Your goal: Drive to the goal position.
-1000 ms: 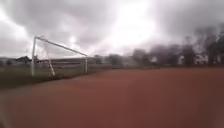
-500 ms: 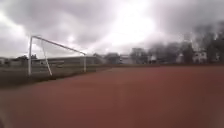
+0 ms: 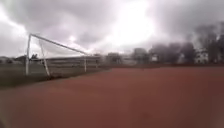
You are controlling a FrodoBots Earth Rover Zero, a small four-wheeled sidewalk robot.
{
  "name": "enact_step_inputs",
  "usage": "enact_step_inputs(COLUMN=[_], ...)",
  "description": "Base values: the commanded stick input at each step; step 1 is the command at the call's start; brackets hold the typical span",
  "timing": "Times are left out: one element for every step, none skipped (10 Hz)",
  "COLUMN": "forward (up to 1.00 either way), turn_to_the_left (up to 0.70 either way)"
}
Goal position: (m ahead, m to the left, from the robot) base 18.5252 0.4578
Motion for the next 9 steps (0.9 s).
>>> enact_step_inputs(forward=[0.7, 0.7, 0.7, 0.7, 0.7, 0.7, 0.7, 0.7, 0.7], turn_to_the_left=[-0.32, -0.34, -0.28, -0.11, 0.0, 0.0, 0.0, 0.0, 0.0])
